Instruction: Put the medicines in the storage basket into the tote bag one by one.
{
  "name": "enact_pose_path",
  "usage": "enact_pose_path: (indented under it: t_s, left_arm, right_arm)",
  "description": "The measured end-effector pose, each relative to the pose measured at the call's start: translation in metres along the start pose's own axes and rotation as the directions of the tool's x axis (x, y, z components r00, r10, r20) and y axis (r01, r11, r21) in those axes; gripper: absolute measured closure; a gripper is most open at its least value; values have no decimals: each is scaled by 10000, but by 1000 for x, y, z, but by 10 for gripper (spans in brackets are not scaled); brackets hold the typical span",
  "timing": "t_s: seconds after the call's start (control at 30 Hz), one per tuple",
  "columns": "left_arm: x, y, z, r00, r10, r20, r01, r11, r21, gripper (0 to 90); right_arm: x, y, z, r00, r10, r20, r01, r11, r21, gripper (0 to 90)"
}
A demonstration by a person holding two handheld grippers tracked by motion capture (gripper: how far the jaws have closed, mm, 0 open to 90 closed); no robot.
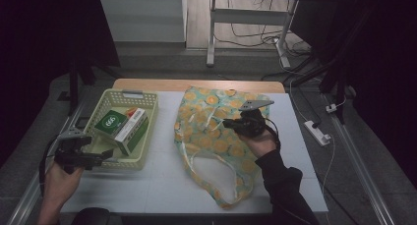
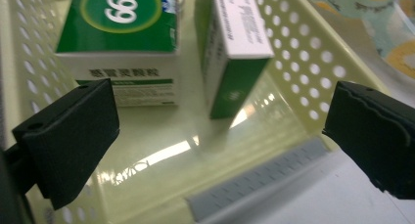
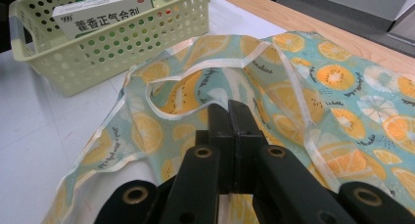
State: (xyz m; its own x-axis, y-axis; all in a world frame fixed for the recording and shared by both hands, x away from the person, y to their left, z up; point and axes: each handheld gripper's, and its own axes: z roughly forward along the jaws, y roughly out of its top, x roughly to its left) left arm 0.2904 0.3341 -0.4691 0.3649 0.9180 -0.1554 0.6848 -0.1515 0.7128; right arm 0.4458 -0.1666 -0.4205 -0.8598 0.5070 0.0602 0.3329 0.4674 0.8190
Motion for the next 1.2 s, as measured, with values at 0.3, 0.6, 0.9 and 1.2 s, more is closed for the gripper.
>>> enact_pose_path:
  t_s: [0.3,0.6,0.9,1.2]
  left_arm:
    - [23,13,10,9997,-226,-16,226,9997,134,0]
    - [41,29,21,9993,-336,-138,340,9990,290,0]
    - [51,47,38,9995,11,-326,14,9971,762,0]
    - [56,56,54,9991,319,-290,-283,9926,1180,0]
  right_arm:
    - [1,0,1,10000,-48,-9,48,10000,56,894]
    - [2,0,1,10000,-69,-46,69,9999,85,894]
    - [2,0,3,9999,-115,-100,116,9998,140,894]
    - [2,-1,3,9999,-119,-119,120,9998,136,893]
